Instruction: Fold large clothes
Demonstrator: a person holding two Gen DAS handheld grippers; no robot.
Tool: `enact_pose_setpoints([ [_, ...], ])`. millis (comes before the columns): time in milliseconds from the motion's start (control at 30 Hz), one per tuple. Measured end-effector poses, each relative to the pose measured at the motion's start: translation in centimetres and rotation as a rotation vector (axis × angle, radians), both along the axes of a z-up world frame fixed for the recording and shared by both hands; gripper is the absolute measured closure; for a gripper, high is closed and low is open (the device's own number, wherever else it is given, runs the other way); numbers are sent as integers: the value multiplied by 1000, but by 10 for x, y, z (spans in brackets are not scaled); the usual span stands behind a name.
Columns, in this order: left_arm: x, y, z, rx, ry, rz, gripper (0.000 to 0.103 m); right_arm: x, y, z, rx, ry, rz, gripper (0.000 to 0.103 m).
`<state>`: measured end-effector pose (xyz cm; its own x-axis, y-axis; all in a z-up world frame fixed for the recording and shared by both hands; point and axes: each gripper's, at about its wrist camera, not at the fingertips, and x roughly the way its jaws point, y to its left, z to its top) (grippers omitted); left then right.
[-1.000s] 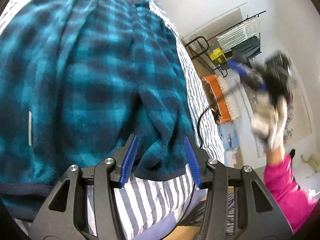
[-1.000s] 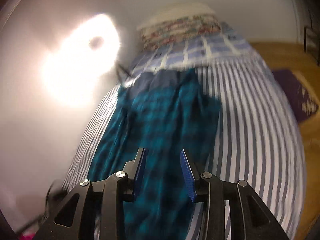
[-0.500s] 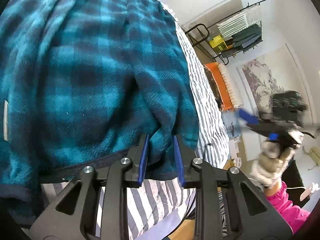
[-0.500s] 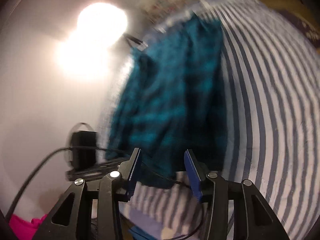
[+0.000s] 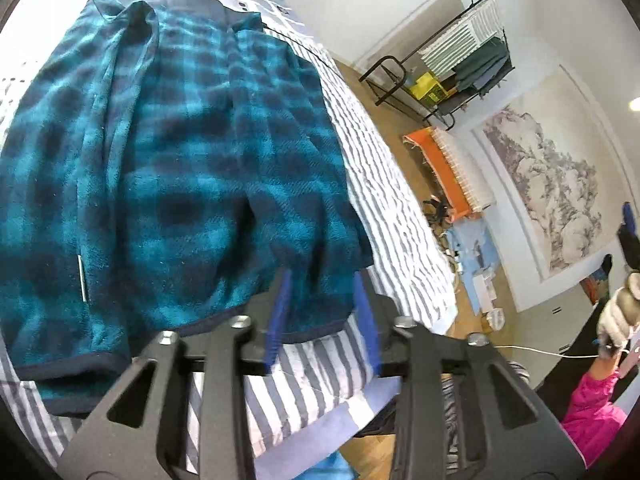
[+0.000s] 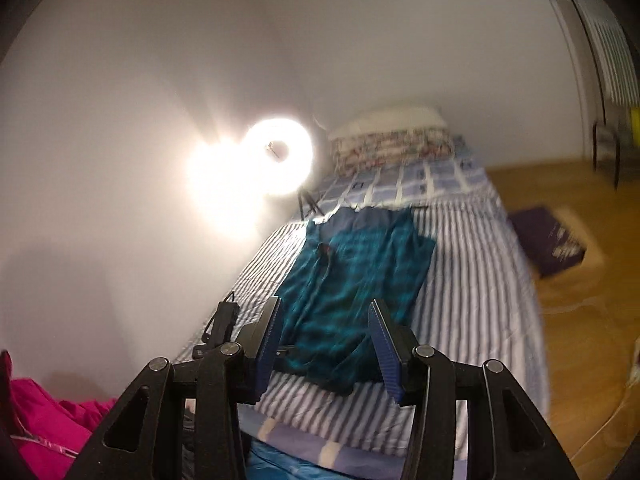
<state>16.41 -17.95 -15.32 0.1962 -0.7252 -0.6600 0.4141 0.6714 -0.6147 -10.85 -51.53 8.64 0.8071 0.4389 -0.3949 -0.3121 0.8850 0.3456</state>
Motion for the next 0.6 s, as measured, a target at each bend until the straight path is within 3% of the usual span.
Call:
enact_pose_setpoints([
  [100,8,-4,-15,1,42,10,64,9,11,-12,-39,38,-9,56],
  [267,15,-10,-38,-15,108,20,64,81,34,-101,-16,233,23,60],
  [500,15,-19,-53,-12,137,7,65,190,53,-222,61,479,46,61],
  [600,15,-25,-60,-13,150,-7,78,220,49,-260,143,566,36,61],
])
